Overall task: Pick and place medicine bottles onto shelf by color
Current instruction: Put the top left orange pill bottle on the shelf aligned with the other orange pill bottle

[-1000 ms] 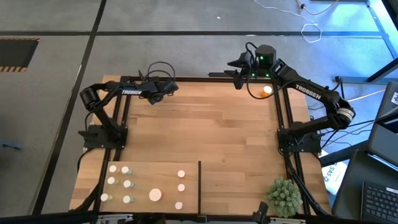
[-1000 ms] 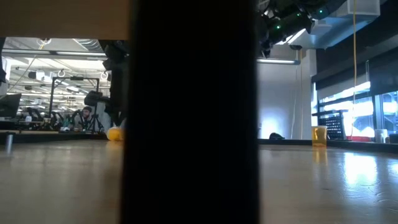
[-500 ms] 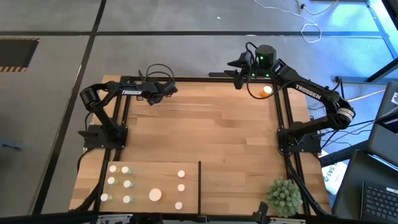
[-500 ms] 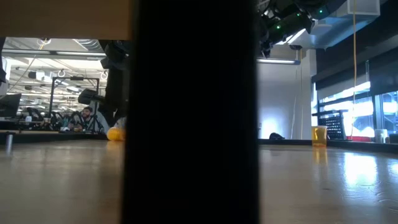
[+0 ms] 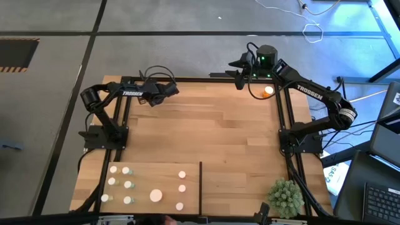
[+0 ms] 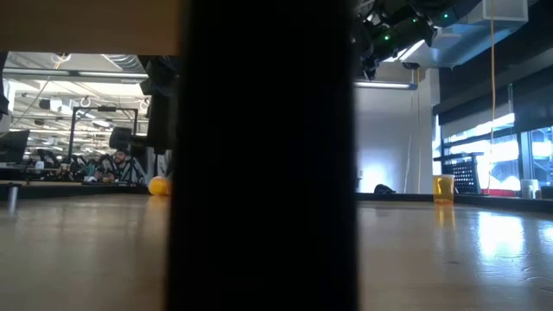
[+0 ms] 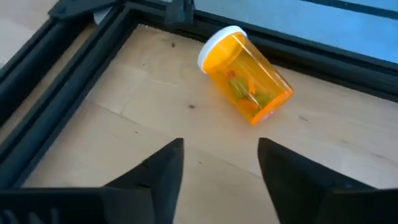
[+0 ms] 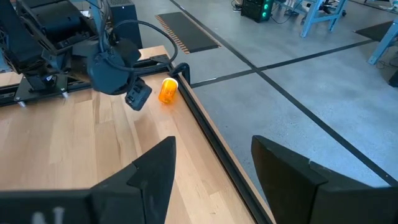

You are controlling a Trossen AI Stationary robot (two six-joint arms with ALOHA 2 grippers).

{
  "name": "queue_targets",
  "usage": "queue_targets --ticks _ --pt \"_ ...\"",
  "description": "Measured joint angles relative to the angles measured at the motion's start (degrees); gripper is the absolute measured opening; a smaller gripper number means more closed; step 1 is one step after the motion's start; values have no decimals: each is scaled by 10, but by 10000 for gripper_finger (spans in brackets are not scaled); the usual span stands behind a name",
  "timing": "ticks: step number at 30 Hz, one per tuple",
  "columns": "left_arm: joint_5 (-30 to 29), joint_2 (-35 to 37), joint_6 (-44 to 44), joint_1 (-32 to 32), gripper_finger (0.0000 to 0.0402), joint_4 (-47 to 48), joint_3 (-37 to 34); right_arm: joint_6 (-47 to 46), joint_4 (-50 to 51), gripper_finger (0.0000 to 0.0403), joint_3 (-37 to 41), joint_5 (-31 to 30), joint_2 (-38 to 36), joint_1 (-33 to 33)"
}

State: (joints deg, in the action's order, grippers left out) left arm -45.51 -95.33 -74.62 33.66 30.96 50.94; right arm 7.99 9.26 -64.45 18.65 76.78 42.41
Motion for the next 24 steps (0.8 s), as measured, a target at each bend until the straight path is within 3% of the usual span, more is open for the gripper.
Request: queue_targets --ticks 7,11,24 --pt "68 -5 -96 1 246 -2 0 0 0 213 0 0 0 0" --pt "72 -5 -104 1 264 -3 0 0 0 213 0 0 0 0" --pt "76 -26 -139 25 270 -56 0 0 0 213 0 0 0 0"
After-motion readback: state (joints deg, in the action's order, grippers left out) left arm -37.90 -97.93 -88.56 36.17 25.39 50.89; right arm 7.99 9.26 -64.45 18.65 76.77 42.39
